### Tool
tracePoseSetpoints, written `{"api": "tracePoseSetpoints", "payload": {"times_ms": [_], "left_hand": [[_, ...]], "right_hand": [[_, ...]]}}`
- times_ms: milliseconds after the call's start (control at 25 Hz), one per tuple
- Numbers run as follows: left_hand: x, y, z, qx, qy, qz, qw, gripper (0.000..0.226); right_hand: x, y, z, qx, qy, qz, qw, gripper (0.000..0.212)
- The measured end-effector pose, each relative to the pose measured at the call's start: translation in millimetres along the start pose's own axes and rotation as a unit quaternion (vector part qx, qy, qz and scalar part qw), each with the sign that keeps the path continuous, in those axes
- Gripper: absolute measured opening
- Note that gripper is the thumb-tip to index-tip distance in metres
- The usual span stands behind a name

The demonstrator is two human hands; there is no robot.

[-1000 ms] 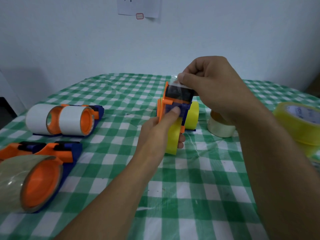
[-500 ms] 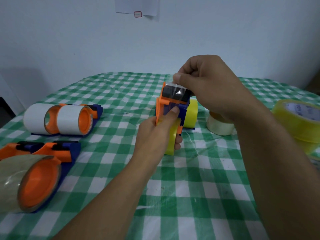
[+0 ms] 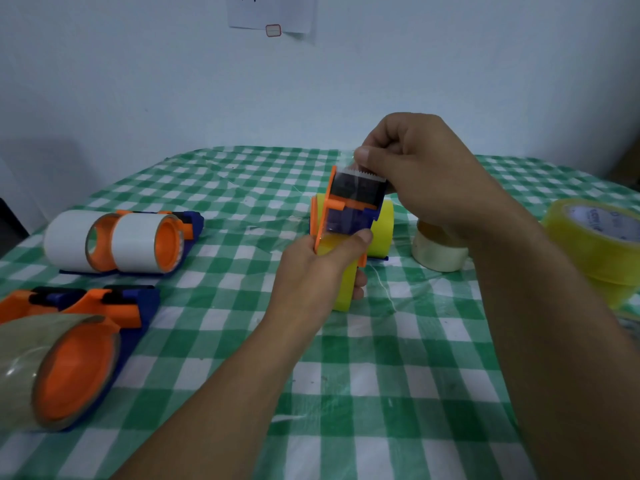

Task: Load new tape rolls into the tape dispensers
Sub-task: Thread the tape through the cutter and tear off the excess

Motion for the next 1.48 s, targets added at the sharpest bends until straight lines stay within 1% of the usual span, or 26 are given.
{"api": "tracePoseSetpoints", "payload": {"times_ms": [160, 360, 480, 600, 760, 880, 960, 1120, 1280, 1480], "left_hand": [[-4, 1, -4, -0.019, -0.032, 0.003, 0.999, 0.008], [-7, 0, -4, -0.032, -0.053, 0.008, 0.998, 0.009], [-8, -3, -4, -0.033, -0.055, 0.004, 0.998, 0.002], [-8, -7, -3, -0.03, -0.056, 0.013, 0.998, 0.008], [-8, -8, -3, -0.024, -0.06, 0.016, 0.998, 0.004], [-7, -11, -2, -0.017, -0.065, 0.009, 0.998, 0.009], [-8, -12, -2, -0.009, -0.077, 0.005, 0.997, 0.01], [-7, -15, 0, -0.01, -0.088, 0.014, 0.996, 0.013], [-8, -16, 2, -0.007, -0.107, 0.019, 0.994, 0.032], [-9, -18, 1, 0.001, -0.109, 0.024, 0.994, 0.03]], "right_hand": [[5, 6, 3, -0.003, 0.018, 0.002, 1.0, 0.016], [7, 12, 6, -0.01, 0.025, -0.014, 1.0, 0.016], [11, 15, 7, -0.02, 0.029, -0.014, 0.999, 0.019], [15, 16, 8, -0.023, 0.024, -0.019, 0.999, 0.023], [18, 16, 8, -0.032, 0.006, -0.024, 0.999, 0.024], [22, 17, 6, -0.07, -0.01, 0.032, 0.997, 0.022], [24, 17, 4, -0.08, -0.014, 0.047, 0.996, 0.02], [24, 15, 3, -0.085, -0.021, 0.043, 0.995, 0.021], [26, 16, 4, -0.083, -0.019, 0.034, 0.996, 0.025], [24, 18, 4, -0.085, -0.017, 0.013, 0.996, 0.029]]}}
Point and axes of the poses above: each hand's wrist, its own z-axis towards the middle knuckle, its own x-axis out of the back of the hand, y = z × x, the point moved 5 cm from there along z, towards the middle knuckle, and after that the axes turned 14 degrees about y, right-handed, at the moved point
